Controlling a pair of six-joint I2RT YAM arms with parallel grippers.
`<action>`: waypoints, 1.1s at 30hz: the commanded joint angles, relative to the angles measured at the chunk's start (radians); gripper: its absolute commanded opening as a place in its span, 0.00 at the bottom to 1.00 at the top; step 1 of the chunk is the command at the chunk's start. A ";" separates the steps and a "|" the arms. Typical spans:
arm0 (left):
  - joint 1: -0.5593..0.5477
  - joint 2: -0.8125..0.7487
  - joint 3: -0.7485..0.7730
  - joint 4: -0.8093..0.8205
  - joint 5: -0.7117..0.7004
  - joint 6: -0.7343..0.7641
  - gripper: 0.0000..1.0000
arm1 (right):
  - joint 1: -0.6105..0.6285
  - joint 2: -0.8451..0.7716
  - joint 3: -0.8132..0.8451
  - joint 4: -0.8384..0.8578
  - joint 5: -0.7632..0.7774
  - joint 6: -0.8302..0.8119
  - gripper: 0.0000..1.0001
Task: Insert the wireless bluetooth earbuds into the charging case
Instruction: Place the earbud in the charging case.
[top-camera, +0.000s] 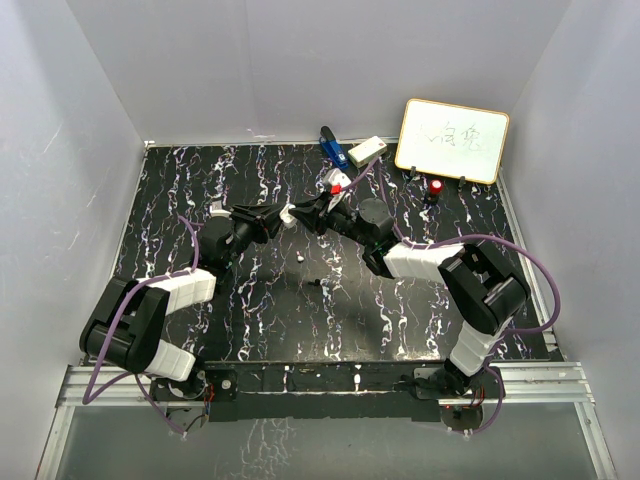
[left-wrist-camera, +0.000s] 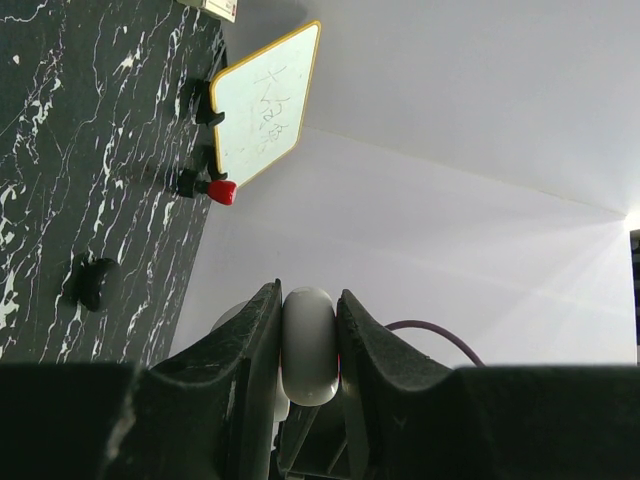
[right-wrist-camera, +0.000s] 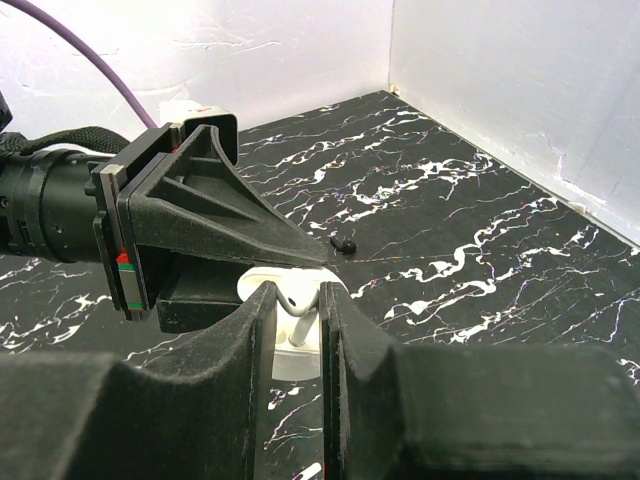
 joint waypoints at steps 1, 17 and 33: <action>-0.003 -0.052 0.031 0.028 0.013 -0.018 0.00 | 0.007 0.005 0.035 0.066 -0.010 0.004 0.00; -0.003 -0.051 0.042 0.029 -0.003 -0.028 0.00 | 0.010 -0.014 -0.018 0.076 -0.015 0.004 0.00; -0.001 -0.042 0.053 0.033 -0.007 -0.024 0.00 | 0.015 -0.030 -0.029 0.043 -0.024 0.011 0.10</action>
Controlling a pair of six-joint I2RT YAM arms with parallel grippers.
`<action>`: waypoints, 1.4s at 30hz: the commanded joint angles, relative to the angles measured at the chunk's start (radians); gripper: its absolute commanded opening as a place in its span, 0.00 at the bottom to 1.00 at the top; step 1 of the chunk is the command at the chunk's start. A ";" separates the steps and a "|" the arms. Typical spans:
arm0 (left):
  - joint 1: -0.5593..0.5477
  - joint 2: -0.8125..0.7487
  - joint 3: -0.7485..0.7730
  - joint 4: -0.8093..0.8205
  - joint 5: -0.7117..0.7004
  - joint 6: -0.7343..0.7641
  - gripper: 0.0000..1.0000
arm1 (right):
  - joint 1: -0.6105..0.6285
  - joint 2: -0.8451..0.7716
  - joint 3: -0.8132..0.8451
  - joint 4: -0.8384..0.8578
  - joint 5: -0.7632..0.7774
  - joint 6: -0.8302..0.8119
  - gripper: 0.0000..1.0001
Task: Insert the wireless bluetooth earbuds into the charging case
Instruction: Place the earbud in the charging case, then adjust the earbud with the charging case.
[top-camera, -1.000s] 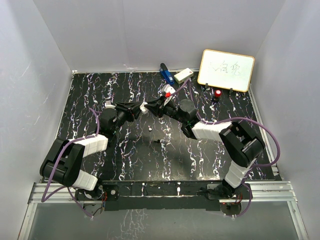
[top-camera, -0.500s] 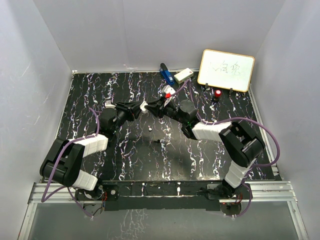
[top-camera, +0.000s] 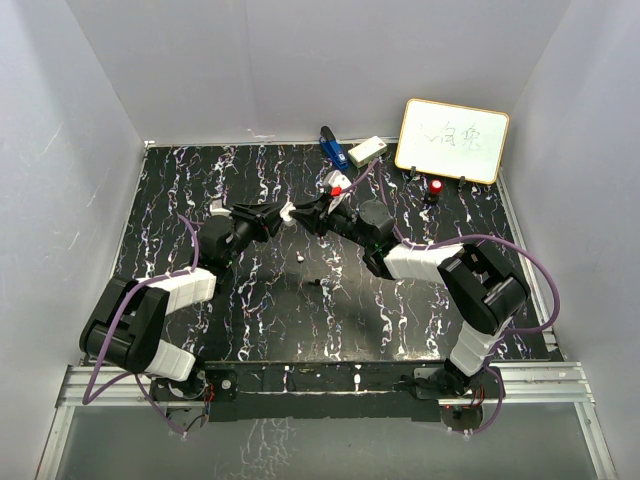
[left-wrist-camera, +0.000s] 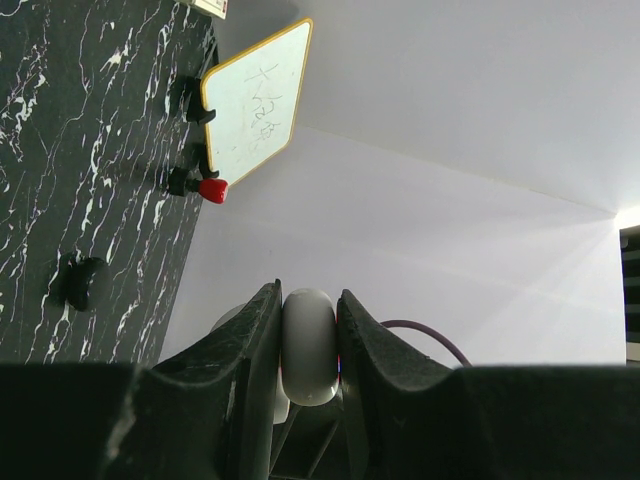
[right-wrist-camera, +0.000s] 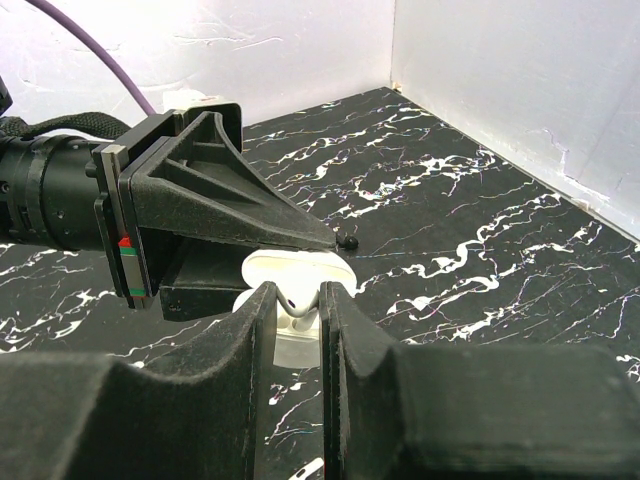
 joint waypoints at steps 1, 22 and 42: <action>-0.001 -0.042 0.044 0.030 -0.006 -0.011 0.00 | 0.011 -0.032 -0.016 0.029 -0.020 0.011 0.12; -0.001 -0.038 0.050 0.025 -0.010 -0.001 0.00 | 0.012 -0.116 -0.008 0.004 0.055 0.023 0.55; -0.001 -0.036 0.059 0.015 -0.012 0.009 0.00 | 0.050 -0.189 0.252 -0.631 0.345 -0.027 0.60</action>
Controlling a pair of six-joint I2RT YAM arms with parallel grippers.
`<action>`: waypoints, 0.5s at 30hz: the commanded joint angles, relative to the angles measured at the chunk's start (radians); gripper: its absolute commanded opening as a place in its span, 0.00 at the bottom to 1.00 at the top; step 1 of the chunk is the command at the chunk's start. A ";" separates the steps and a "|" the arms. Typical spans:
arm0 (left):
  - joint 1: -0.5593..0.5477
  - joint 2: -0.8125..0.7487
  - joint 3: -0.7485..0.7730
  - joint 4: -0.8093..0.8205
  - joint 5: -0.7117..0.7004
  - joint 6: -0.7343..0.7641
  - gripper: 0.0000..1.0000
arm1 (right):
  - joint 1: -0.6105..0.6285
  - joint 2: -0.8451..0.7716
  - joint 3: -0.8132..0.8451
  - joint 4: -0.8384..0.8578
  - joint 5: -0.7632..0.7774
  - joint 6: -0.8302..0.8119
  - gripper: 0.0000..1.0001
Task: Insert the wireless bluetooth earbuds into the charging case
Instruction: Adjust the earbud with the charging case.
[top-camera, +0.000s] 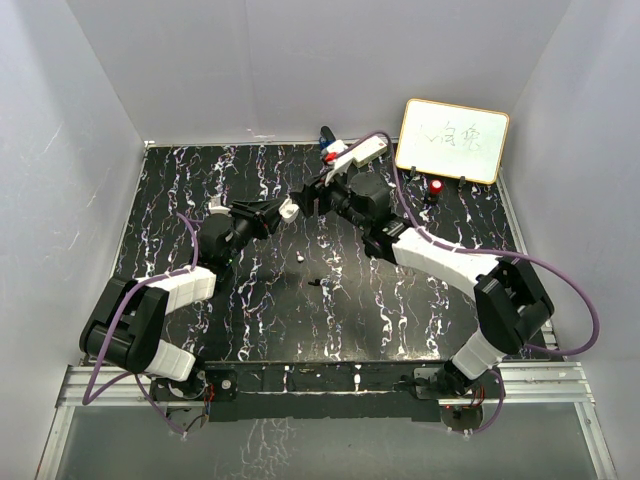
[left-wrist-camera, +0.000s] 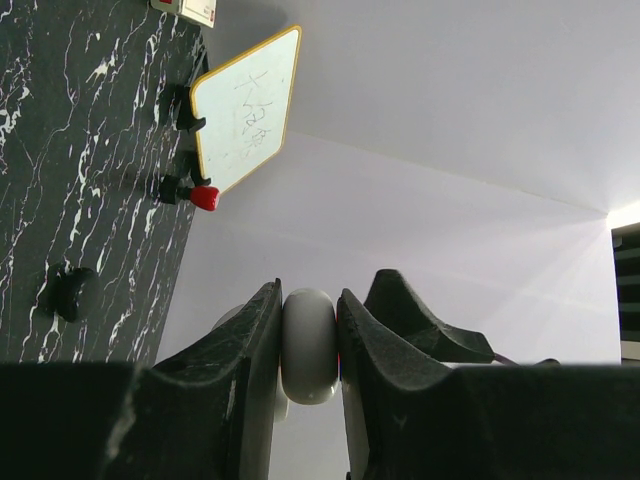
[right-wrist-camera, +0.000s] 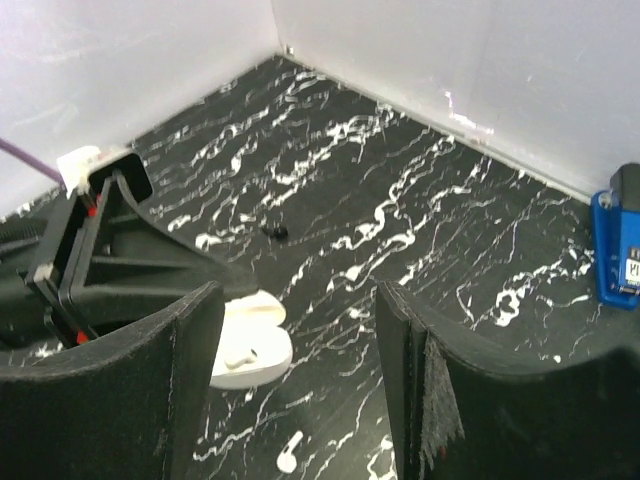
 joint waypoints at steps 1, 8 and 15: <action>-0.001 -0.036 0.043 0.013 0.001 0.005 0.00 | 0.030 -0.039 0.019 -0.112 0.049 -0.050 0.60; -0.001 -0.038 0.050 -0.001 0.004 0.013 0.00 | 0.043 -0.062 -0.027 -0.099 0.048 -0.051 0.61; -0.002 -0.031 0.056 -0.001 0.008 0.013 0.00 | 0.051 -0.043 -0.010 -0.110 0.052 -0.057 0.61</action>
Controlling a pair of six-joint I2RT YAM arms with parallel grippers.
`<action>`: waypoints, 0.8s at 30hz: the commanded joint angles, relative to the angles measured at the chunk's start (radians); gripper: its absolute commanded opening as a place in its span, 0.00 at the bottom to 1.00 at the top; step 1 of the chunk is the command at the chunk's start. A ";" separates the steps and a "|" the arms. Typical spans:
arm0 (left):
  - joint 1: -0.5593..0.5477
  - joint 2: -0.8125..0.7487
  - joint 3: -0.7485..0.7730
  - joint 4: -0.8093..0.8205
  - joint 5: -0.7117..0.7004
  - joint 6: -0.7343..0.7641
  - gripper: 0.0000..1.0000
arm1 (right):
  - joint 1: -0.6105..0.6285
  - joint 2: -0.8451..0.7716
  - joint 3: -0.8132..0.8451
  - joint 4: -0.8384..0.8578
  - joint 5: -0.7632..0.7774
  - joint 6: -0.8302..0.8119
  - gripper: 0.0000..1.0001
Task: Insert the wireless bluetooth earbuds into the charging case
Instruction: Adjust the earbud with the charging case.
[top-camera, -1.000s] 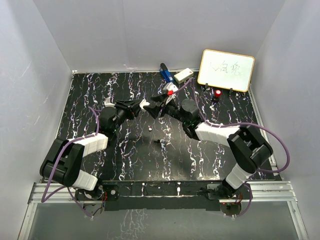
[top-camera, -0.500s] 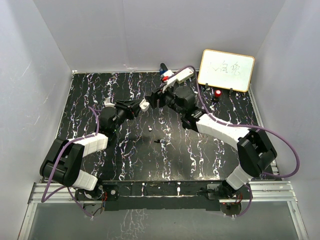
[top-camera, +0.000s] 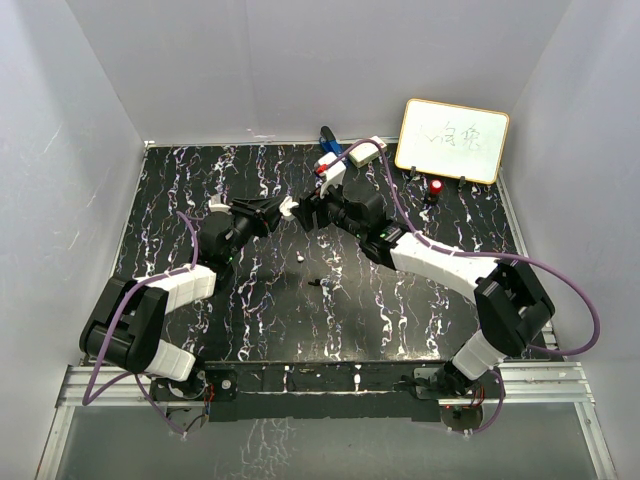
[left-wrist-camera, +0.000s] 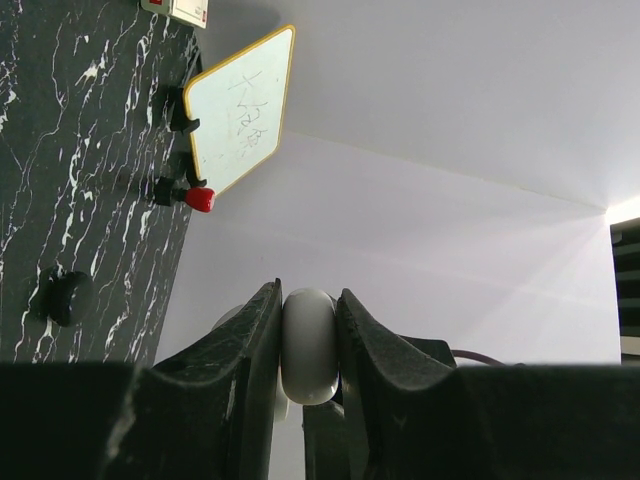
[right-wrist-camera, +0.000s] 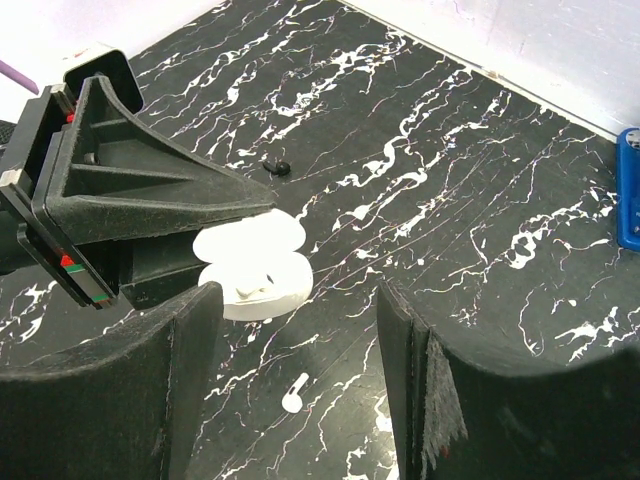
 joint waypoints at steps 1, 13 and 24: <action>-0.001 -0.030 0.041 0.006 0.007 0.006 0.00 | 0.007 -0.023 0.023 0.031 0.020 -0.022 0.61; -0.002 -0.025 0.045 0.012 0.012 0.003 0.00 | 0.011 0.036 0.066 0.034 0.021 -0.024 0.61; -0.002 -0.030 0.040 0.009 0.015 0.002 0.00 | 0.011 0.064 0.083 0.063 0.063 -0.018 0.62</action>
